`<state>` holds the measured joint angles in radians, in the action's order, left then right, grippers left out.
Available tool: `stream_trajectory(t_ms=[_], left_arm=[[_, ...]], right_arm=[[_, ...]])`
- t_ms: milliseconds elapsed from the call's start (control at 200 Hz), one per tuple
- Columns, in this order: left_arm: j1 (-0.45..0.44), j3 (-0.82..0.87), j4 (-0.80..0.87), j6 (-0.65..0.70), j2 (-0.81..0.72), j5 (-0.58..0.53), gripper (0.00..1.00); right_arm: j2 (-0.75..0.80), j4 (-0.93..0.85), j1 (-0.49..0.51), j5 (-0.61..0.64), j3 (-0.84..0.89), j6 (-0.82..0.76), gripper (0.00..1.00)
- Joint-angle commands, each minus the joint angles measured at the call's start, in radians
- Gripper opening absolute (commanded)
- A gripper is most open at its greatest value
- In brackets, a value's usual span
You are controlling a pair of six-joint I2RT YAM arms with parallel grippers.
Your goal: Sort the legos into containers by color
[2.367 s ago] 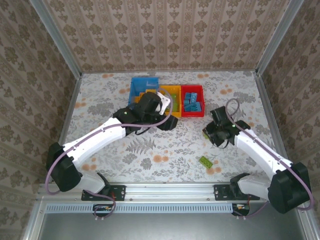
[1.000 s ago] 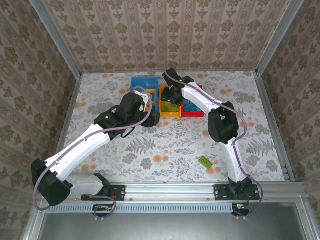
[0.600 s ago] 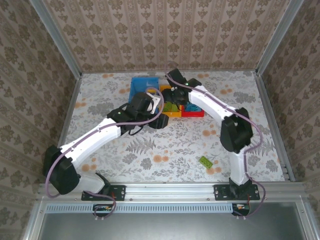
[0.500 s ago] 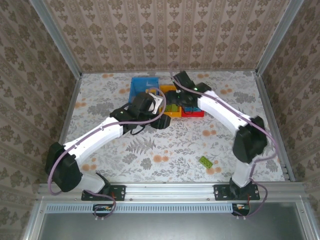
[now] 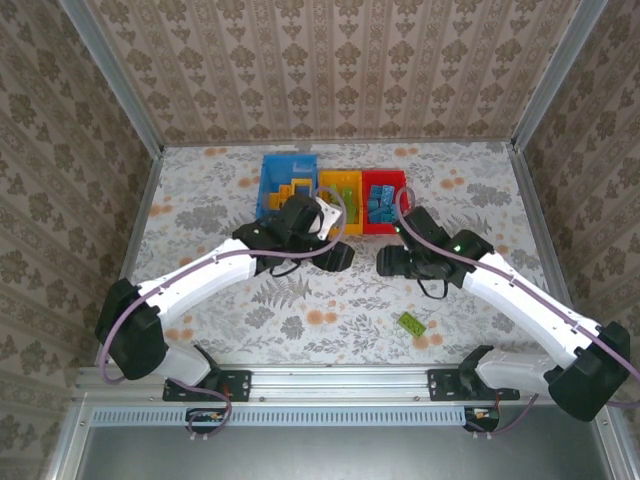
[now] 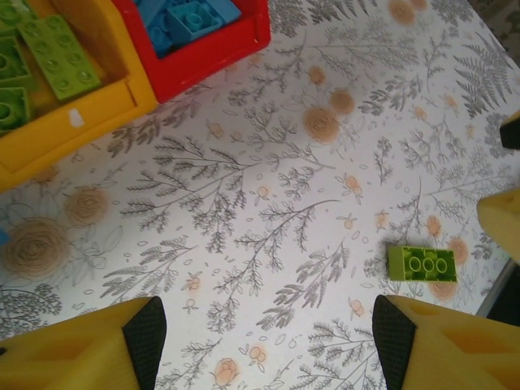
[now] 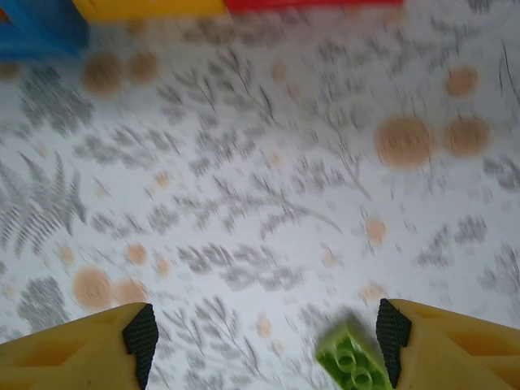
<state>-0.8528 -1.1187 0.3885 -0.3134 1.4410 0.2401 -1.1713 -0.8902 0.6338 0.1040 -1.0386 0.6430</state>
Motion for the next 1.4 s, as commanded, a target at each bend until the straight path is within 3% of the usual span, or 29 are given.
stream_trajectory(t_ms=[0, 300, 740, 1200, 1395], left_arm=[[-0.02, 0.026, -0.007, 0.003, -0.005, -0.001, 0.7], [-0.029, 0.105, 0.004, -0.053, -0.087, -0.069, 0.7], [-0.019, 0.209, 0.072, -0.096, -0.261, -0.162, 0.7], [-0.007, 0.221, 0.091, -0.129, -0.315, -0.185, 0.7], [-0.007, 0.213, 0.085, -0.127, -0.301, -0.182, 0.7]], right_arm=[[0.009, -0.16, 0.041, -0.014, 0.041, 0.063, 0.75], [-0.071, -0.233, 0.104, -0.043, 0.071, 0.047, 0.81], [-0.365, -0.261, 0.128, -0.028, 0.042, -0.076, 0.85], [-0.526, -0.205, 0.081, -0.038, 0.094, -0.121, 0.66], [-0.536, -0.145, 0.028, -0.08, 0.127, -0.153, 0.5]])
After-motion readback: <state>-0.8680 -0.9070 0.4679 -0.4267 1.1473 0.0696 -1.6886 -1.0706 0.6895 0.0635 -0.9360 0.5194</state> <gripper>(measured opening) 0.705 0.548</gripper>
